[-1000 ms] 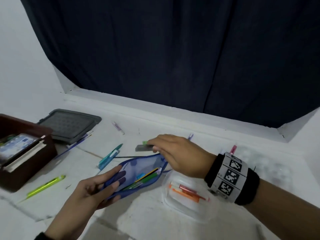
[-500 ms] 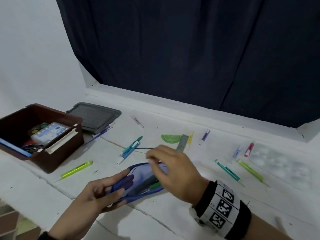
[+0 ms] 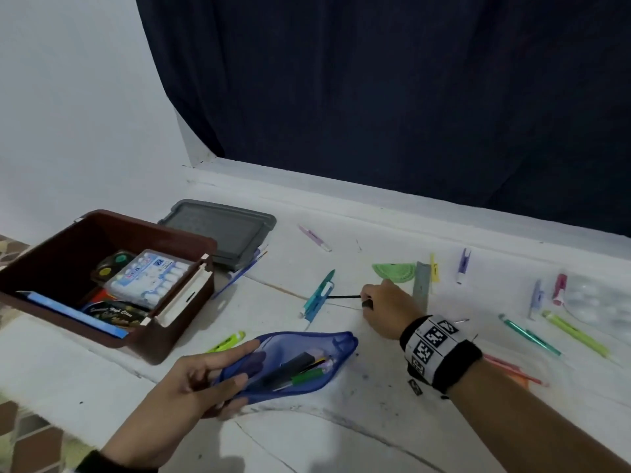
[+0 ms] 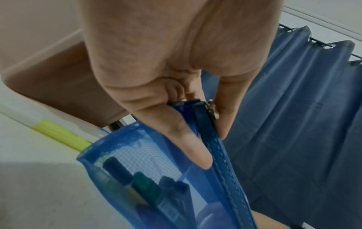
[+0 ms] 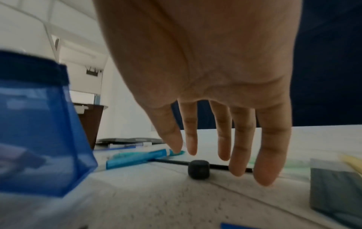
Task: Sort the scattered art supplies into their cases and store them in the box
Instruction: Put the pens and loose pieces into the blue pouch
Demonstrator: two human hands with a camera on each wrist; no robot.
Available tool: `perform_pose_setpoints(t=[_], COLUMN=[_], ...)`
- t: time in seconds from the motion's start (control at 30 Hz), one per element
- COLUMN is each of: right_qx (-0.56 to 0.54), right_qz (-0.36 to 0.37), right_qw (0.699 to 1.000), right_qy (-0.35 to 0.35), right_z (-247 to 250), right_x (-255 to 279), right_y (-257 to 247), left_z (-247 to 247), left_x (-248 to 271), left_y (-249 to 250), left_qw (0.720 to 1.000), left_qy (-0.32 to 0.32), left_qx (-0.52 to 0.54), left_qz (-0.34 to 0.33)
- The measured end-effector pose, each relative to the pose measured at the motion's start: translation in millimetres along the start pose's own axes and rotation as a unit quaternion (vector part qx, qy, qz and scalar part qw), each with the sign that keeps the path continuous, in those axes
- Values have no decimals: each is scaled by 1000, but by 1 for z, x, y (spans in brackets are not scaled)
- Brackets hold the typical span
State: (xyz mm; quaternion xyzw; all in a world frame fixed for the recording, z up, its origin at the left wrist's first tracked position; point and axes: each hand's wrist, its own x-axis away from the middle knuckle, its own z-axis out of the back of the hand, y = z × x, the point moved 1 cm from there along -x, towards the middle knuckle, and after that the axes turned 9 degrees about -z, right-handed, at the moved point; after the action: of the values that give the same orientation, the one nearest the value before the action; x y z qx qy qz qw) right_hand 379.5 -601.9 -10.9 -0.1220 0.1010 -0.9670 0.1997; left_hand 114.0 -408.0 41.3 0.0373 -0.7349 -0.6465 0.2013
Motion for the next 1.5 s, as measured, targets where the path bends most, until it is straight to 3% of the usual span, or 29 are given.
perform_pose_setpoints(t=[0.23,0.33,0.4,0.47,0.53,0.63,0.73,0.83,0.93,1.03,1.1,1.23,1.4,1.5], right_qx=[52,-38,-169,-297,-346,-283,-276,-309,-240,-97,-62,-39,41,17], right_qz=[-12,-27,-19,16,78,168,192,98,-55,-209,-259,-260,-209,-187], right_qw=[998,996,978,945,928,941,939,935,946,966,962,965,976,979], right_qy=[42,79,123,133,115,84,74,141,212,116,61,-2,53,77], right_z=[-12,-8,0,10,21,27,26,23,17,10,5,-5,-10,-4], right_x=[-4,5,17,35,56,80,84,66,35,13,6,0,6,4], right_y=[-14,-16,-23,-38,-53,-64,-63,-48,-19,-1,5,8,5,8], left_z=[14,15,15,14,12,9,6,5,6,8,11,15,20,22], left_x=[-33,-46,-54,-62,-69,-78,-86,-91,-94,-95,-95,-96,-102,-105], left_y=[-16,-15,-15,-14,-13,-12,-11,-12,-12,-12,-14,-17,-17,-14], left_qw=[1000,1000,999,998,997,996,996,995,995,994,993,993,994,994], left_qy=[0,-30,-46,-57,-68,-81,-91,-96,-98,-107,-116,-116,-109,-99], left_qx=[-5,-8,-12,-23,-26,-21,-17,-13,-10,-15,-18,-9,-18,-28], left_qz=[-19,-3,5,7,10,14,14,17,13,2,-2,-2,-15,-33])
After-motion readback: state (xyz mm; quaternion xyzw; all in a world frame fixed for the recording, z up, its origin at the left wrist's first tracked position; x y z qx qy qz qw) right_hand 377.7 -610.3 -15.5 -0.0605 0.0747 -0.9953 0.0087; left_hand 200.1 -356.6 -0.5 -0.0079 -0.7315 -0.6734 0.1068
